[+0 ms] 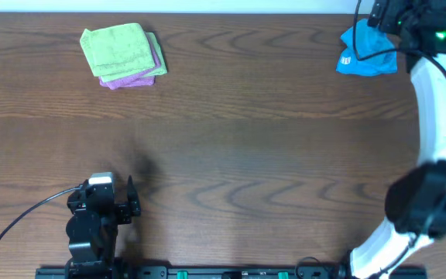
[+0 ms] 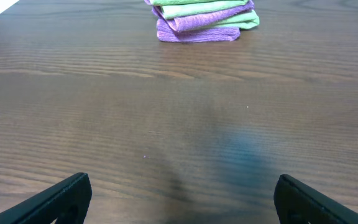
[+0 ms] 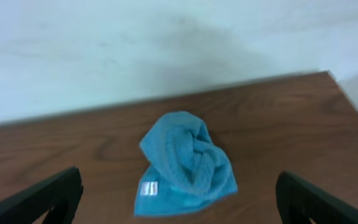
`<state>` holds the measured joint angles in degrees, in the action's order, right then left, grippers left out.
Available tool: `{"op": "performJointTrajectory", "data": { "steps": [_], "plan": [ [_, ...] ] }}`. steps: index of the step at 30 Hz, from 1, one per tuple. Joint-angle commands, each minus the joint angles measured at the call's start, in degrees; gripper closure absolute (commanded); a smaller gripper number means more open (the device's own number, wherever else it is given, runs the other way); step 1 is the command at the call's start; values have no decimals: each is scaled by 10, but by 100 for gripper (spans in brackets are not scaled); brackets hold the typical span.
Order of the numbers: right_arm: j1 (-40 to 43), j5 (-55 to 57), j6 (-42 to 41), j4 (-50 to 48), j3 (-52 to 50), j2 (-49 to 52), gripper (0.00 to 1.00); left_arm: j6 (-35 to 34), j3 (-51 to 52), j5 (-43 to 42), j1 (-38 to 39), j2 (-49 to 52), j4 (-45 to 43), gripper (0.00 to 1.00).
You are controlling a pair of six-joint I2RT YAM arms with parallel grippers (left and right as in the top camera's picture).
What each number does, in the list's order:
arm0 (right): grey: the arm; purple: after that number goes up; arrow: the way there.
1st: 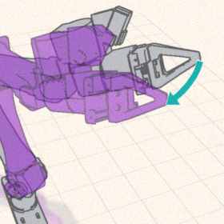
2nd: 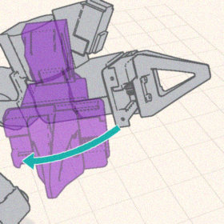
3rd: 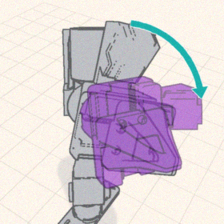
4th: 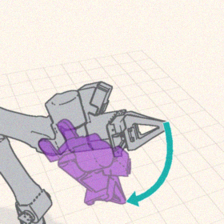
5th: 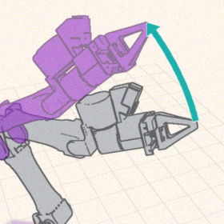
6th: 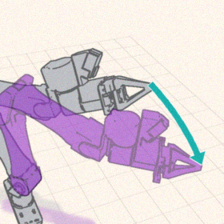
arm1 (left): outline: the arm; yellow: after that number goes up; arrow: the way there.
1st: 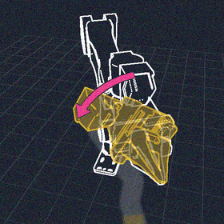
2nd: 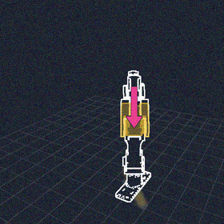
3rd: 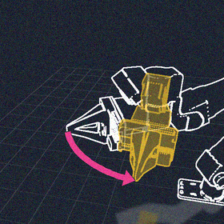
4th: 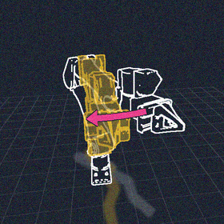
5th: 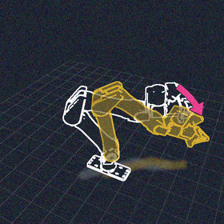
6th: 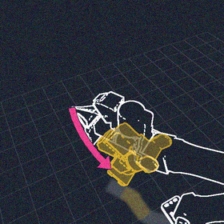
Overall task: Fold the cloth
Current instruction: 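Reach the right gripper to the crumpled blue towel and grasp it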
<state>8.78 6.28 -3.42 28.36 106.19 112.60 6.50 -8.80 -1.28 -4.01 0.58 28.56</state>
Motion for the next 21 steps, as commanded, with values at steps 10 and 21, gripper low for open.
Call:
{"op": "performJointTrajectory", "data": {
  "steps": [10, 21],
  "plan": [
    [11, 13, -20, -107, 6, 149, 6, 12, 8, 2, 2, -3, 3, 5],
    [46, 8, -56, -102, 6, 226, 5, 12, 8, 2, 2, -3, 3, 5]
  ]
}}
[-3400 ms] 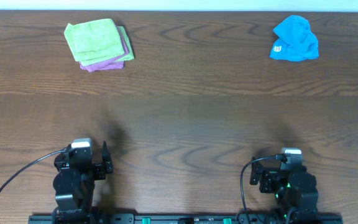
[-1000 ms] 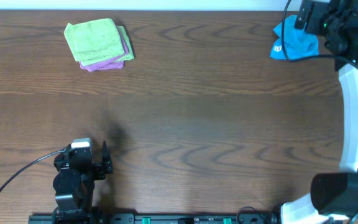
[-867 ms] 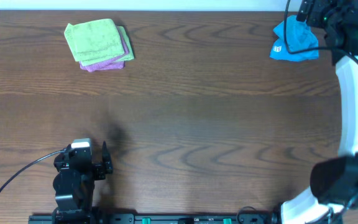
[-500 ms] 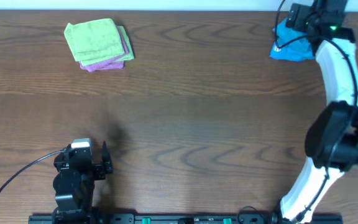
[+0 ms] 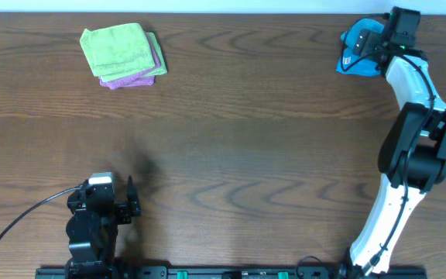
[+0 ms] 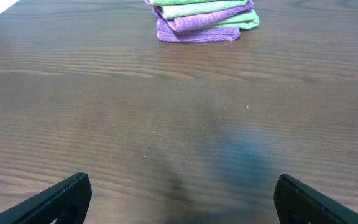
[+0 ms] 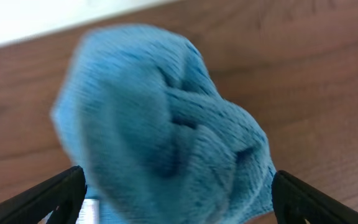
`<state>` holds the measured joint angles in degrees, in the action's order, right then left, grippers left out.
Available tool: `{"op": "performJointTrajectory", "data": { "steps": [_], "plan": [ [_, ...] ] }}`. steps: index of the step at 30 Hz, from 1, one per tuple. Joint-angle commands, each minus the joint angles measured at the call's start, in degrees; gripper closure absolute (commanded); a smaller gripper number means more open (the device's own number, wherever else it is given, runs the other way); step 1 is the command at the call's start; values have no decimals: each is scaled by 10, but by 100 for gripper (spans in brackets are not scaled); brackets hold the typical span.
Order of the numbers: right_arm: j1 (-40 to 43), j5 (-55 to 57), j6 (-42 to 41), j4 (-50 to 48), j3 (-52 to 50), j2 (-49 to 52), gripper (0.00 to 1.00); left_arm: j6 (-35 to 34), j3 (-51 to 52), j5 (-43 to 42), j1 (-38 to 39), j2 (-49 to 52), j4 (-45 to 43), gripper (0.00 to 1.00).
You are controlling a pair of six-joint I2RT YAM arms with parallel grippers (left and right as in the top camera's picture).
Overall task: Fold the cloth
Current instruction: 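Reach the right gripper to the crumpled blue towel and grasp it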
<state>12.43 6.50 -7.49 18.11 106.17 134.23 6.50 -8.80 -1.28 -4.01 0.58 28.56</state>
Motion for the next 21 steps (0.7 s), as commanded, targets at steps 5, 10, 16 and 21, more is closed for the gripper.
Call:
{"op": "performJointTrajectory", "data": {
  "steps": [5, 10, 16, 21],
  "plan": [
    [22, -2, -14, 1, 6, 29, 15, 12, 8, 2, 2, -3, 3, 5],
    [30, -33, -10, 4, 6, 41, 37, 12, 8, 2, 2, -3, 3, 5],
    [27, -62, 9, 15, 7, 30, 99, 12, 8, 2, 2, -3, 3, 5],
    [10, -73, 31, 63, 7, -25, 99, 12, 8, 2, 2, -3, 3, 5]
  ]
}}
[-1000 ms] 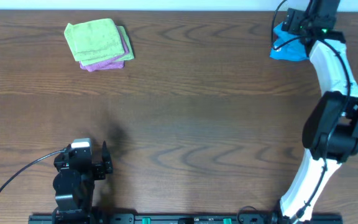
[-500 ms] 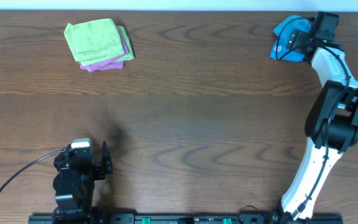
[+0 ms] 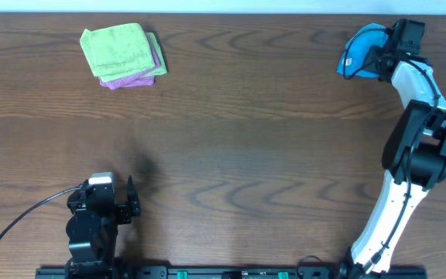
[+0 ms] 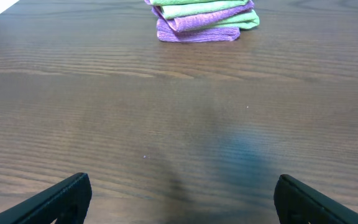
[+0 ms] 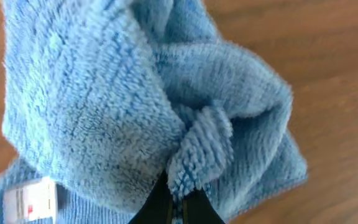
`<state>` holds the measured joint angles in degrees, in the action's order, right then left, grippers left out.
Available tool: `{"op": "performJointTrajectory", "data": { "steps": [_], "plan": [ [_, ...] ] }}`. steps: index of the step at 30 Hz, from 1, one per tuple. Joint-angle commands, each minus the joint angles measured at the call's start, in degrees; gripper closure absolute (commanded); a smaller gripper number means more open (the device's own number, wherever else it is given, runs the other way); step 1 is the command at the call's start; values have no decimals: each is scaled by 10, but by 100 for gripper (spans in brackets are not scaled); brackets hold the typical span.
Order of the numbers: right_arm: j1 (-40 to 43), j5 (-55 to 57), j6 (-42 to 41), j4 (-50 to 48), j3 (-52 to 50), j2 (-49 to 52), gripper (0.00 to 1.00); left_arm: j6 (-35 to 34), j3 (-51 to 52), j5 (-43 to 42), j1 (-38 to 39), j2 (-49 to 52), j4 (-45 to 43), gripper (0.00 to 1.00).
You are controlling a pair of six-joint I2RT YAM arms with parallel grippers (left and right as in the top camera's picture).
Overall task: Fold the cloth
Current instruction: 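Reach the right gripper to the crumpled blue towel and grasp it, then lift the blue towel with the right gripper and drag it toward center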
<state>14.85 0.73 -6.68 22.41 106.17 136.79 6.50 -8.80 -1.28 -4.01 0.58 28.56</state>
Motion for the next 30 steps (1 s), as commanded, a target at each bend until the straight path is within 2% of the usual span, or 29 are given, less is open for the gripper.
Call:
{"op": "performJointTrajectory", "data": {
  "steps": [1, 6, 11, 19, 30],
  "plan": [
    [-20, -19, 31, 35, 7, -67, 99, 12, 8, 2, 2, -3, 3, 5],
    [-67, -23, 91, 149, 7, -174, 99, 12, 8, 2, 2, -3, 3, 5],
    [-122, -28, 117, 257, 7, -261, 99, 12, 8, 2, 2, -3, 3, 5],
    [-224, -43, 121, 409, 7, -350, 99, 12, 8, 2, 2, -3, 3, 5],
    [-370, -64, 115, 559, 7, -435, 98, 12, 8, 2, 2, -3, 3, 5]
  ]
}}
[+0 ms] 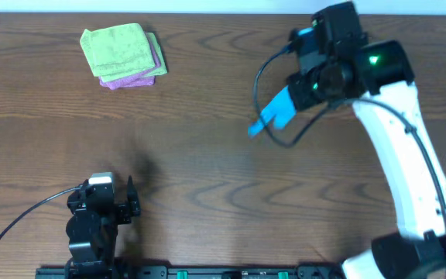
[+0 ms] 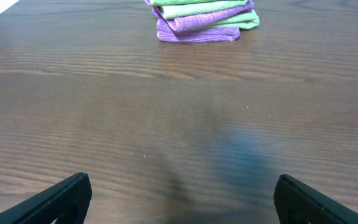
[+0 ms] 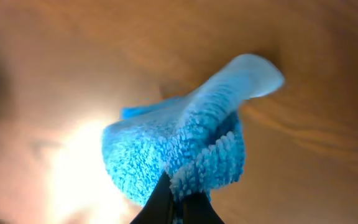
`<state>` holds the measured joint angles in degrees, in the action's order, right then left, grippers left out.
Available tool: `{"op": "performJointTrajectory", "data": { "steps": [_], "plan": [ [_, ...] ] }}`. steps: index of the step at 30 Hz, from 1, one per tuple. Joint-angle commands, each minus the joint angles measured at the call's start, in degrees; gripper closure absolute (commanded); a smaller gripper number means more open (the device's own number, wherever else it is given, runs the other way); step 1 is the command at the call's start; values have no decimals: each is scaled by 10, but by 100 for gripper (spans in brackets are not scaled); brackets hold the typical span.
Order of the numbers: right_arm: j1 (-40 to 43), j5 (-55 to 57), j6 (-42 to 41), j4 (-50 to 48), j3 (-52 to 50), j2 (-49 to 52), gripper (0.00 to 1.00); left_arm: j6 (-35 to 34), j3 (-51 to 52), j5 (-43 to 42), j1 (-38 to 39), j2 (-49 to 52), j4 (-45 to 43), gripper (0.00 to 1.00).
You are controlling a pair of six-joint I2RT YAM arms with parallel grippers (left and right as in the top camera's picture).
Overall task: Fold the cloth
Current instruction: 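Lift the blue towel with the right gripper and drag it toward center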
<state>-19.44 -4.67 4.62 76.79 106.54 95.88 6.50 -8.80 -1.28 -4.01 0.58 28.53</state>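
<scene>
The blue cloth [image 1: 276,113] hangs bunched in the air above the middle right of the table, with my right gripper [image 3: 177,202] shut on a fold of it [image 3: 185,149]. In the overhead view the right gripper's fingers are hidden under the arm's head [image 1: 327,58]. My left gripper [image 2: 179,202] rests open at the table's near left, low over bare wood, its two fingers [image 2: 61,198] wide apart with nothing between them.
A folded green cloth on a folded purple cloth [image 1: 122,53] sits at the far left of the brown wooden table [image 1: 207,170]. The left arm [image 1: 95,221] stands at the near left edge. The right arm's white link [image 1: 409,155] crosses the right side.
My right gripper, shut on the blue cloth at the far right corner, has moved left and toward the middle of the table with the cloth lifted off the wood. The left arm stayed still.
My right gripper was open above the crumpled blue cloth at the far right corner. Then it was lower, open around the cloth. Then it was shut on a fold of it. Now it holds the cloth in the air nearer the table's middle. The left gripper stayed open throughout.
</scene>
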Motion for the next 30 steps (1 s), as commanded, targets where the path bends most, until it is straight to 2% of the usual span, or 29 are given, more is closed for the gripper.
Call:
{"op": "performJointTrajectory", "data": {
  "steps": [1, 8, 15, 24, 30],
  "plan": [
    [-41, -10, 0, 27, 3, -35, 99, 12, 8, 2, 2, -3, 3, 5],
    [-129, -46, -54, 96, 3, -122, 99, 12, 8, 2, 2, -3, 3, 5],
    [-205, -81, -126, 107, 3, -189, 99, 12, 8, 2, 2, -3, 3, 5],
    [-232, -93, -100, 85, 2, -148, 99, 12, 8, 2, 2, -3, 3, 5],
    [-225, -93, -74, 19, 2, -101, 99, 12, 8, -2, 2, -3, 3, 5]
  ]
}}
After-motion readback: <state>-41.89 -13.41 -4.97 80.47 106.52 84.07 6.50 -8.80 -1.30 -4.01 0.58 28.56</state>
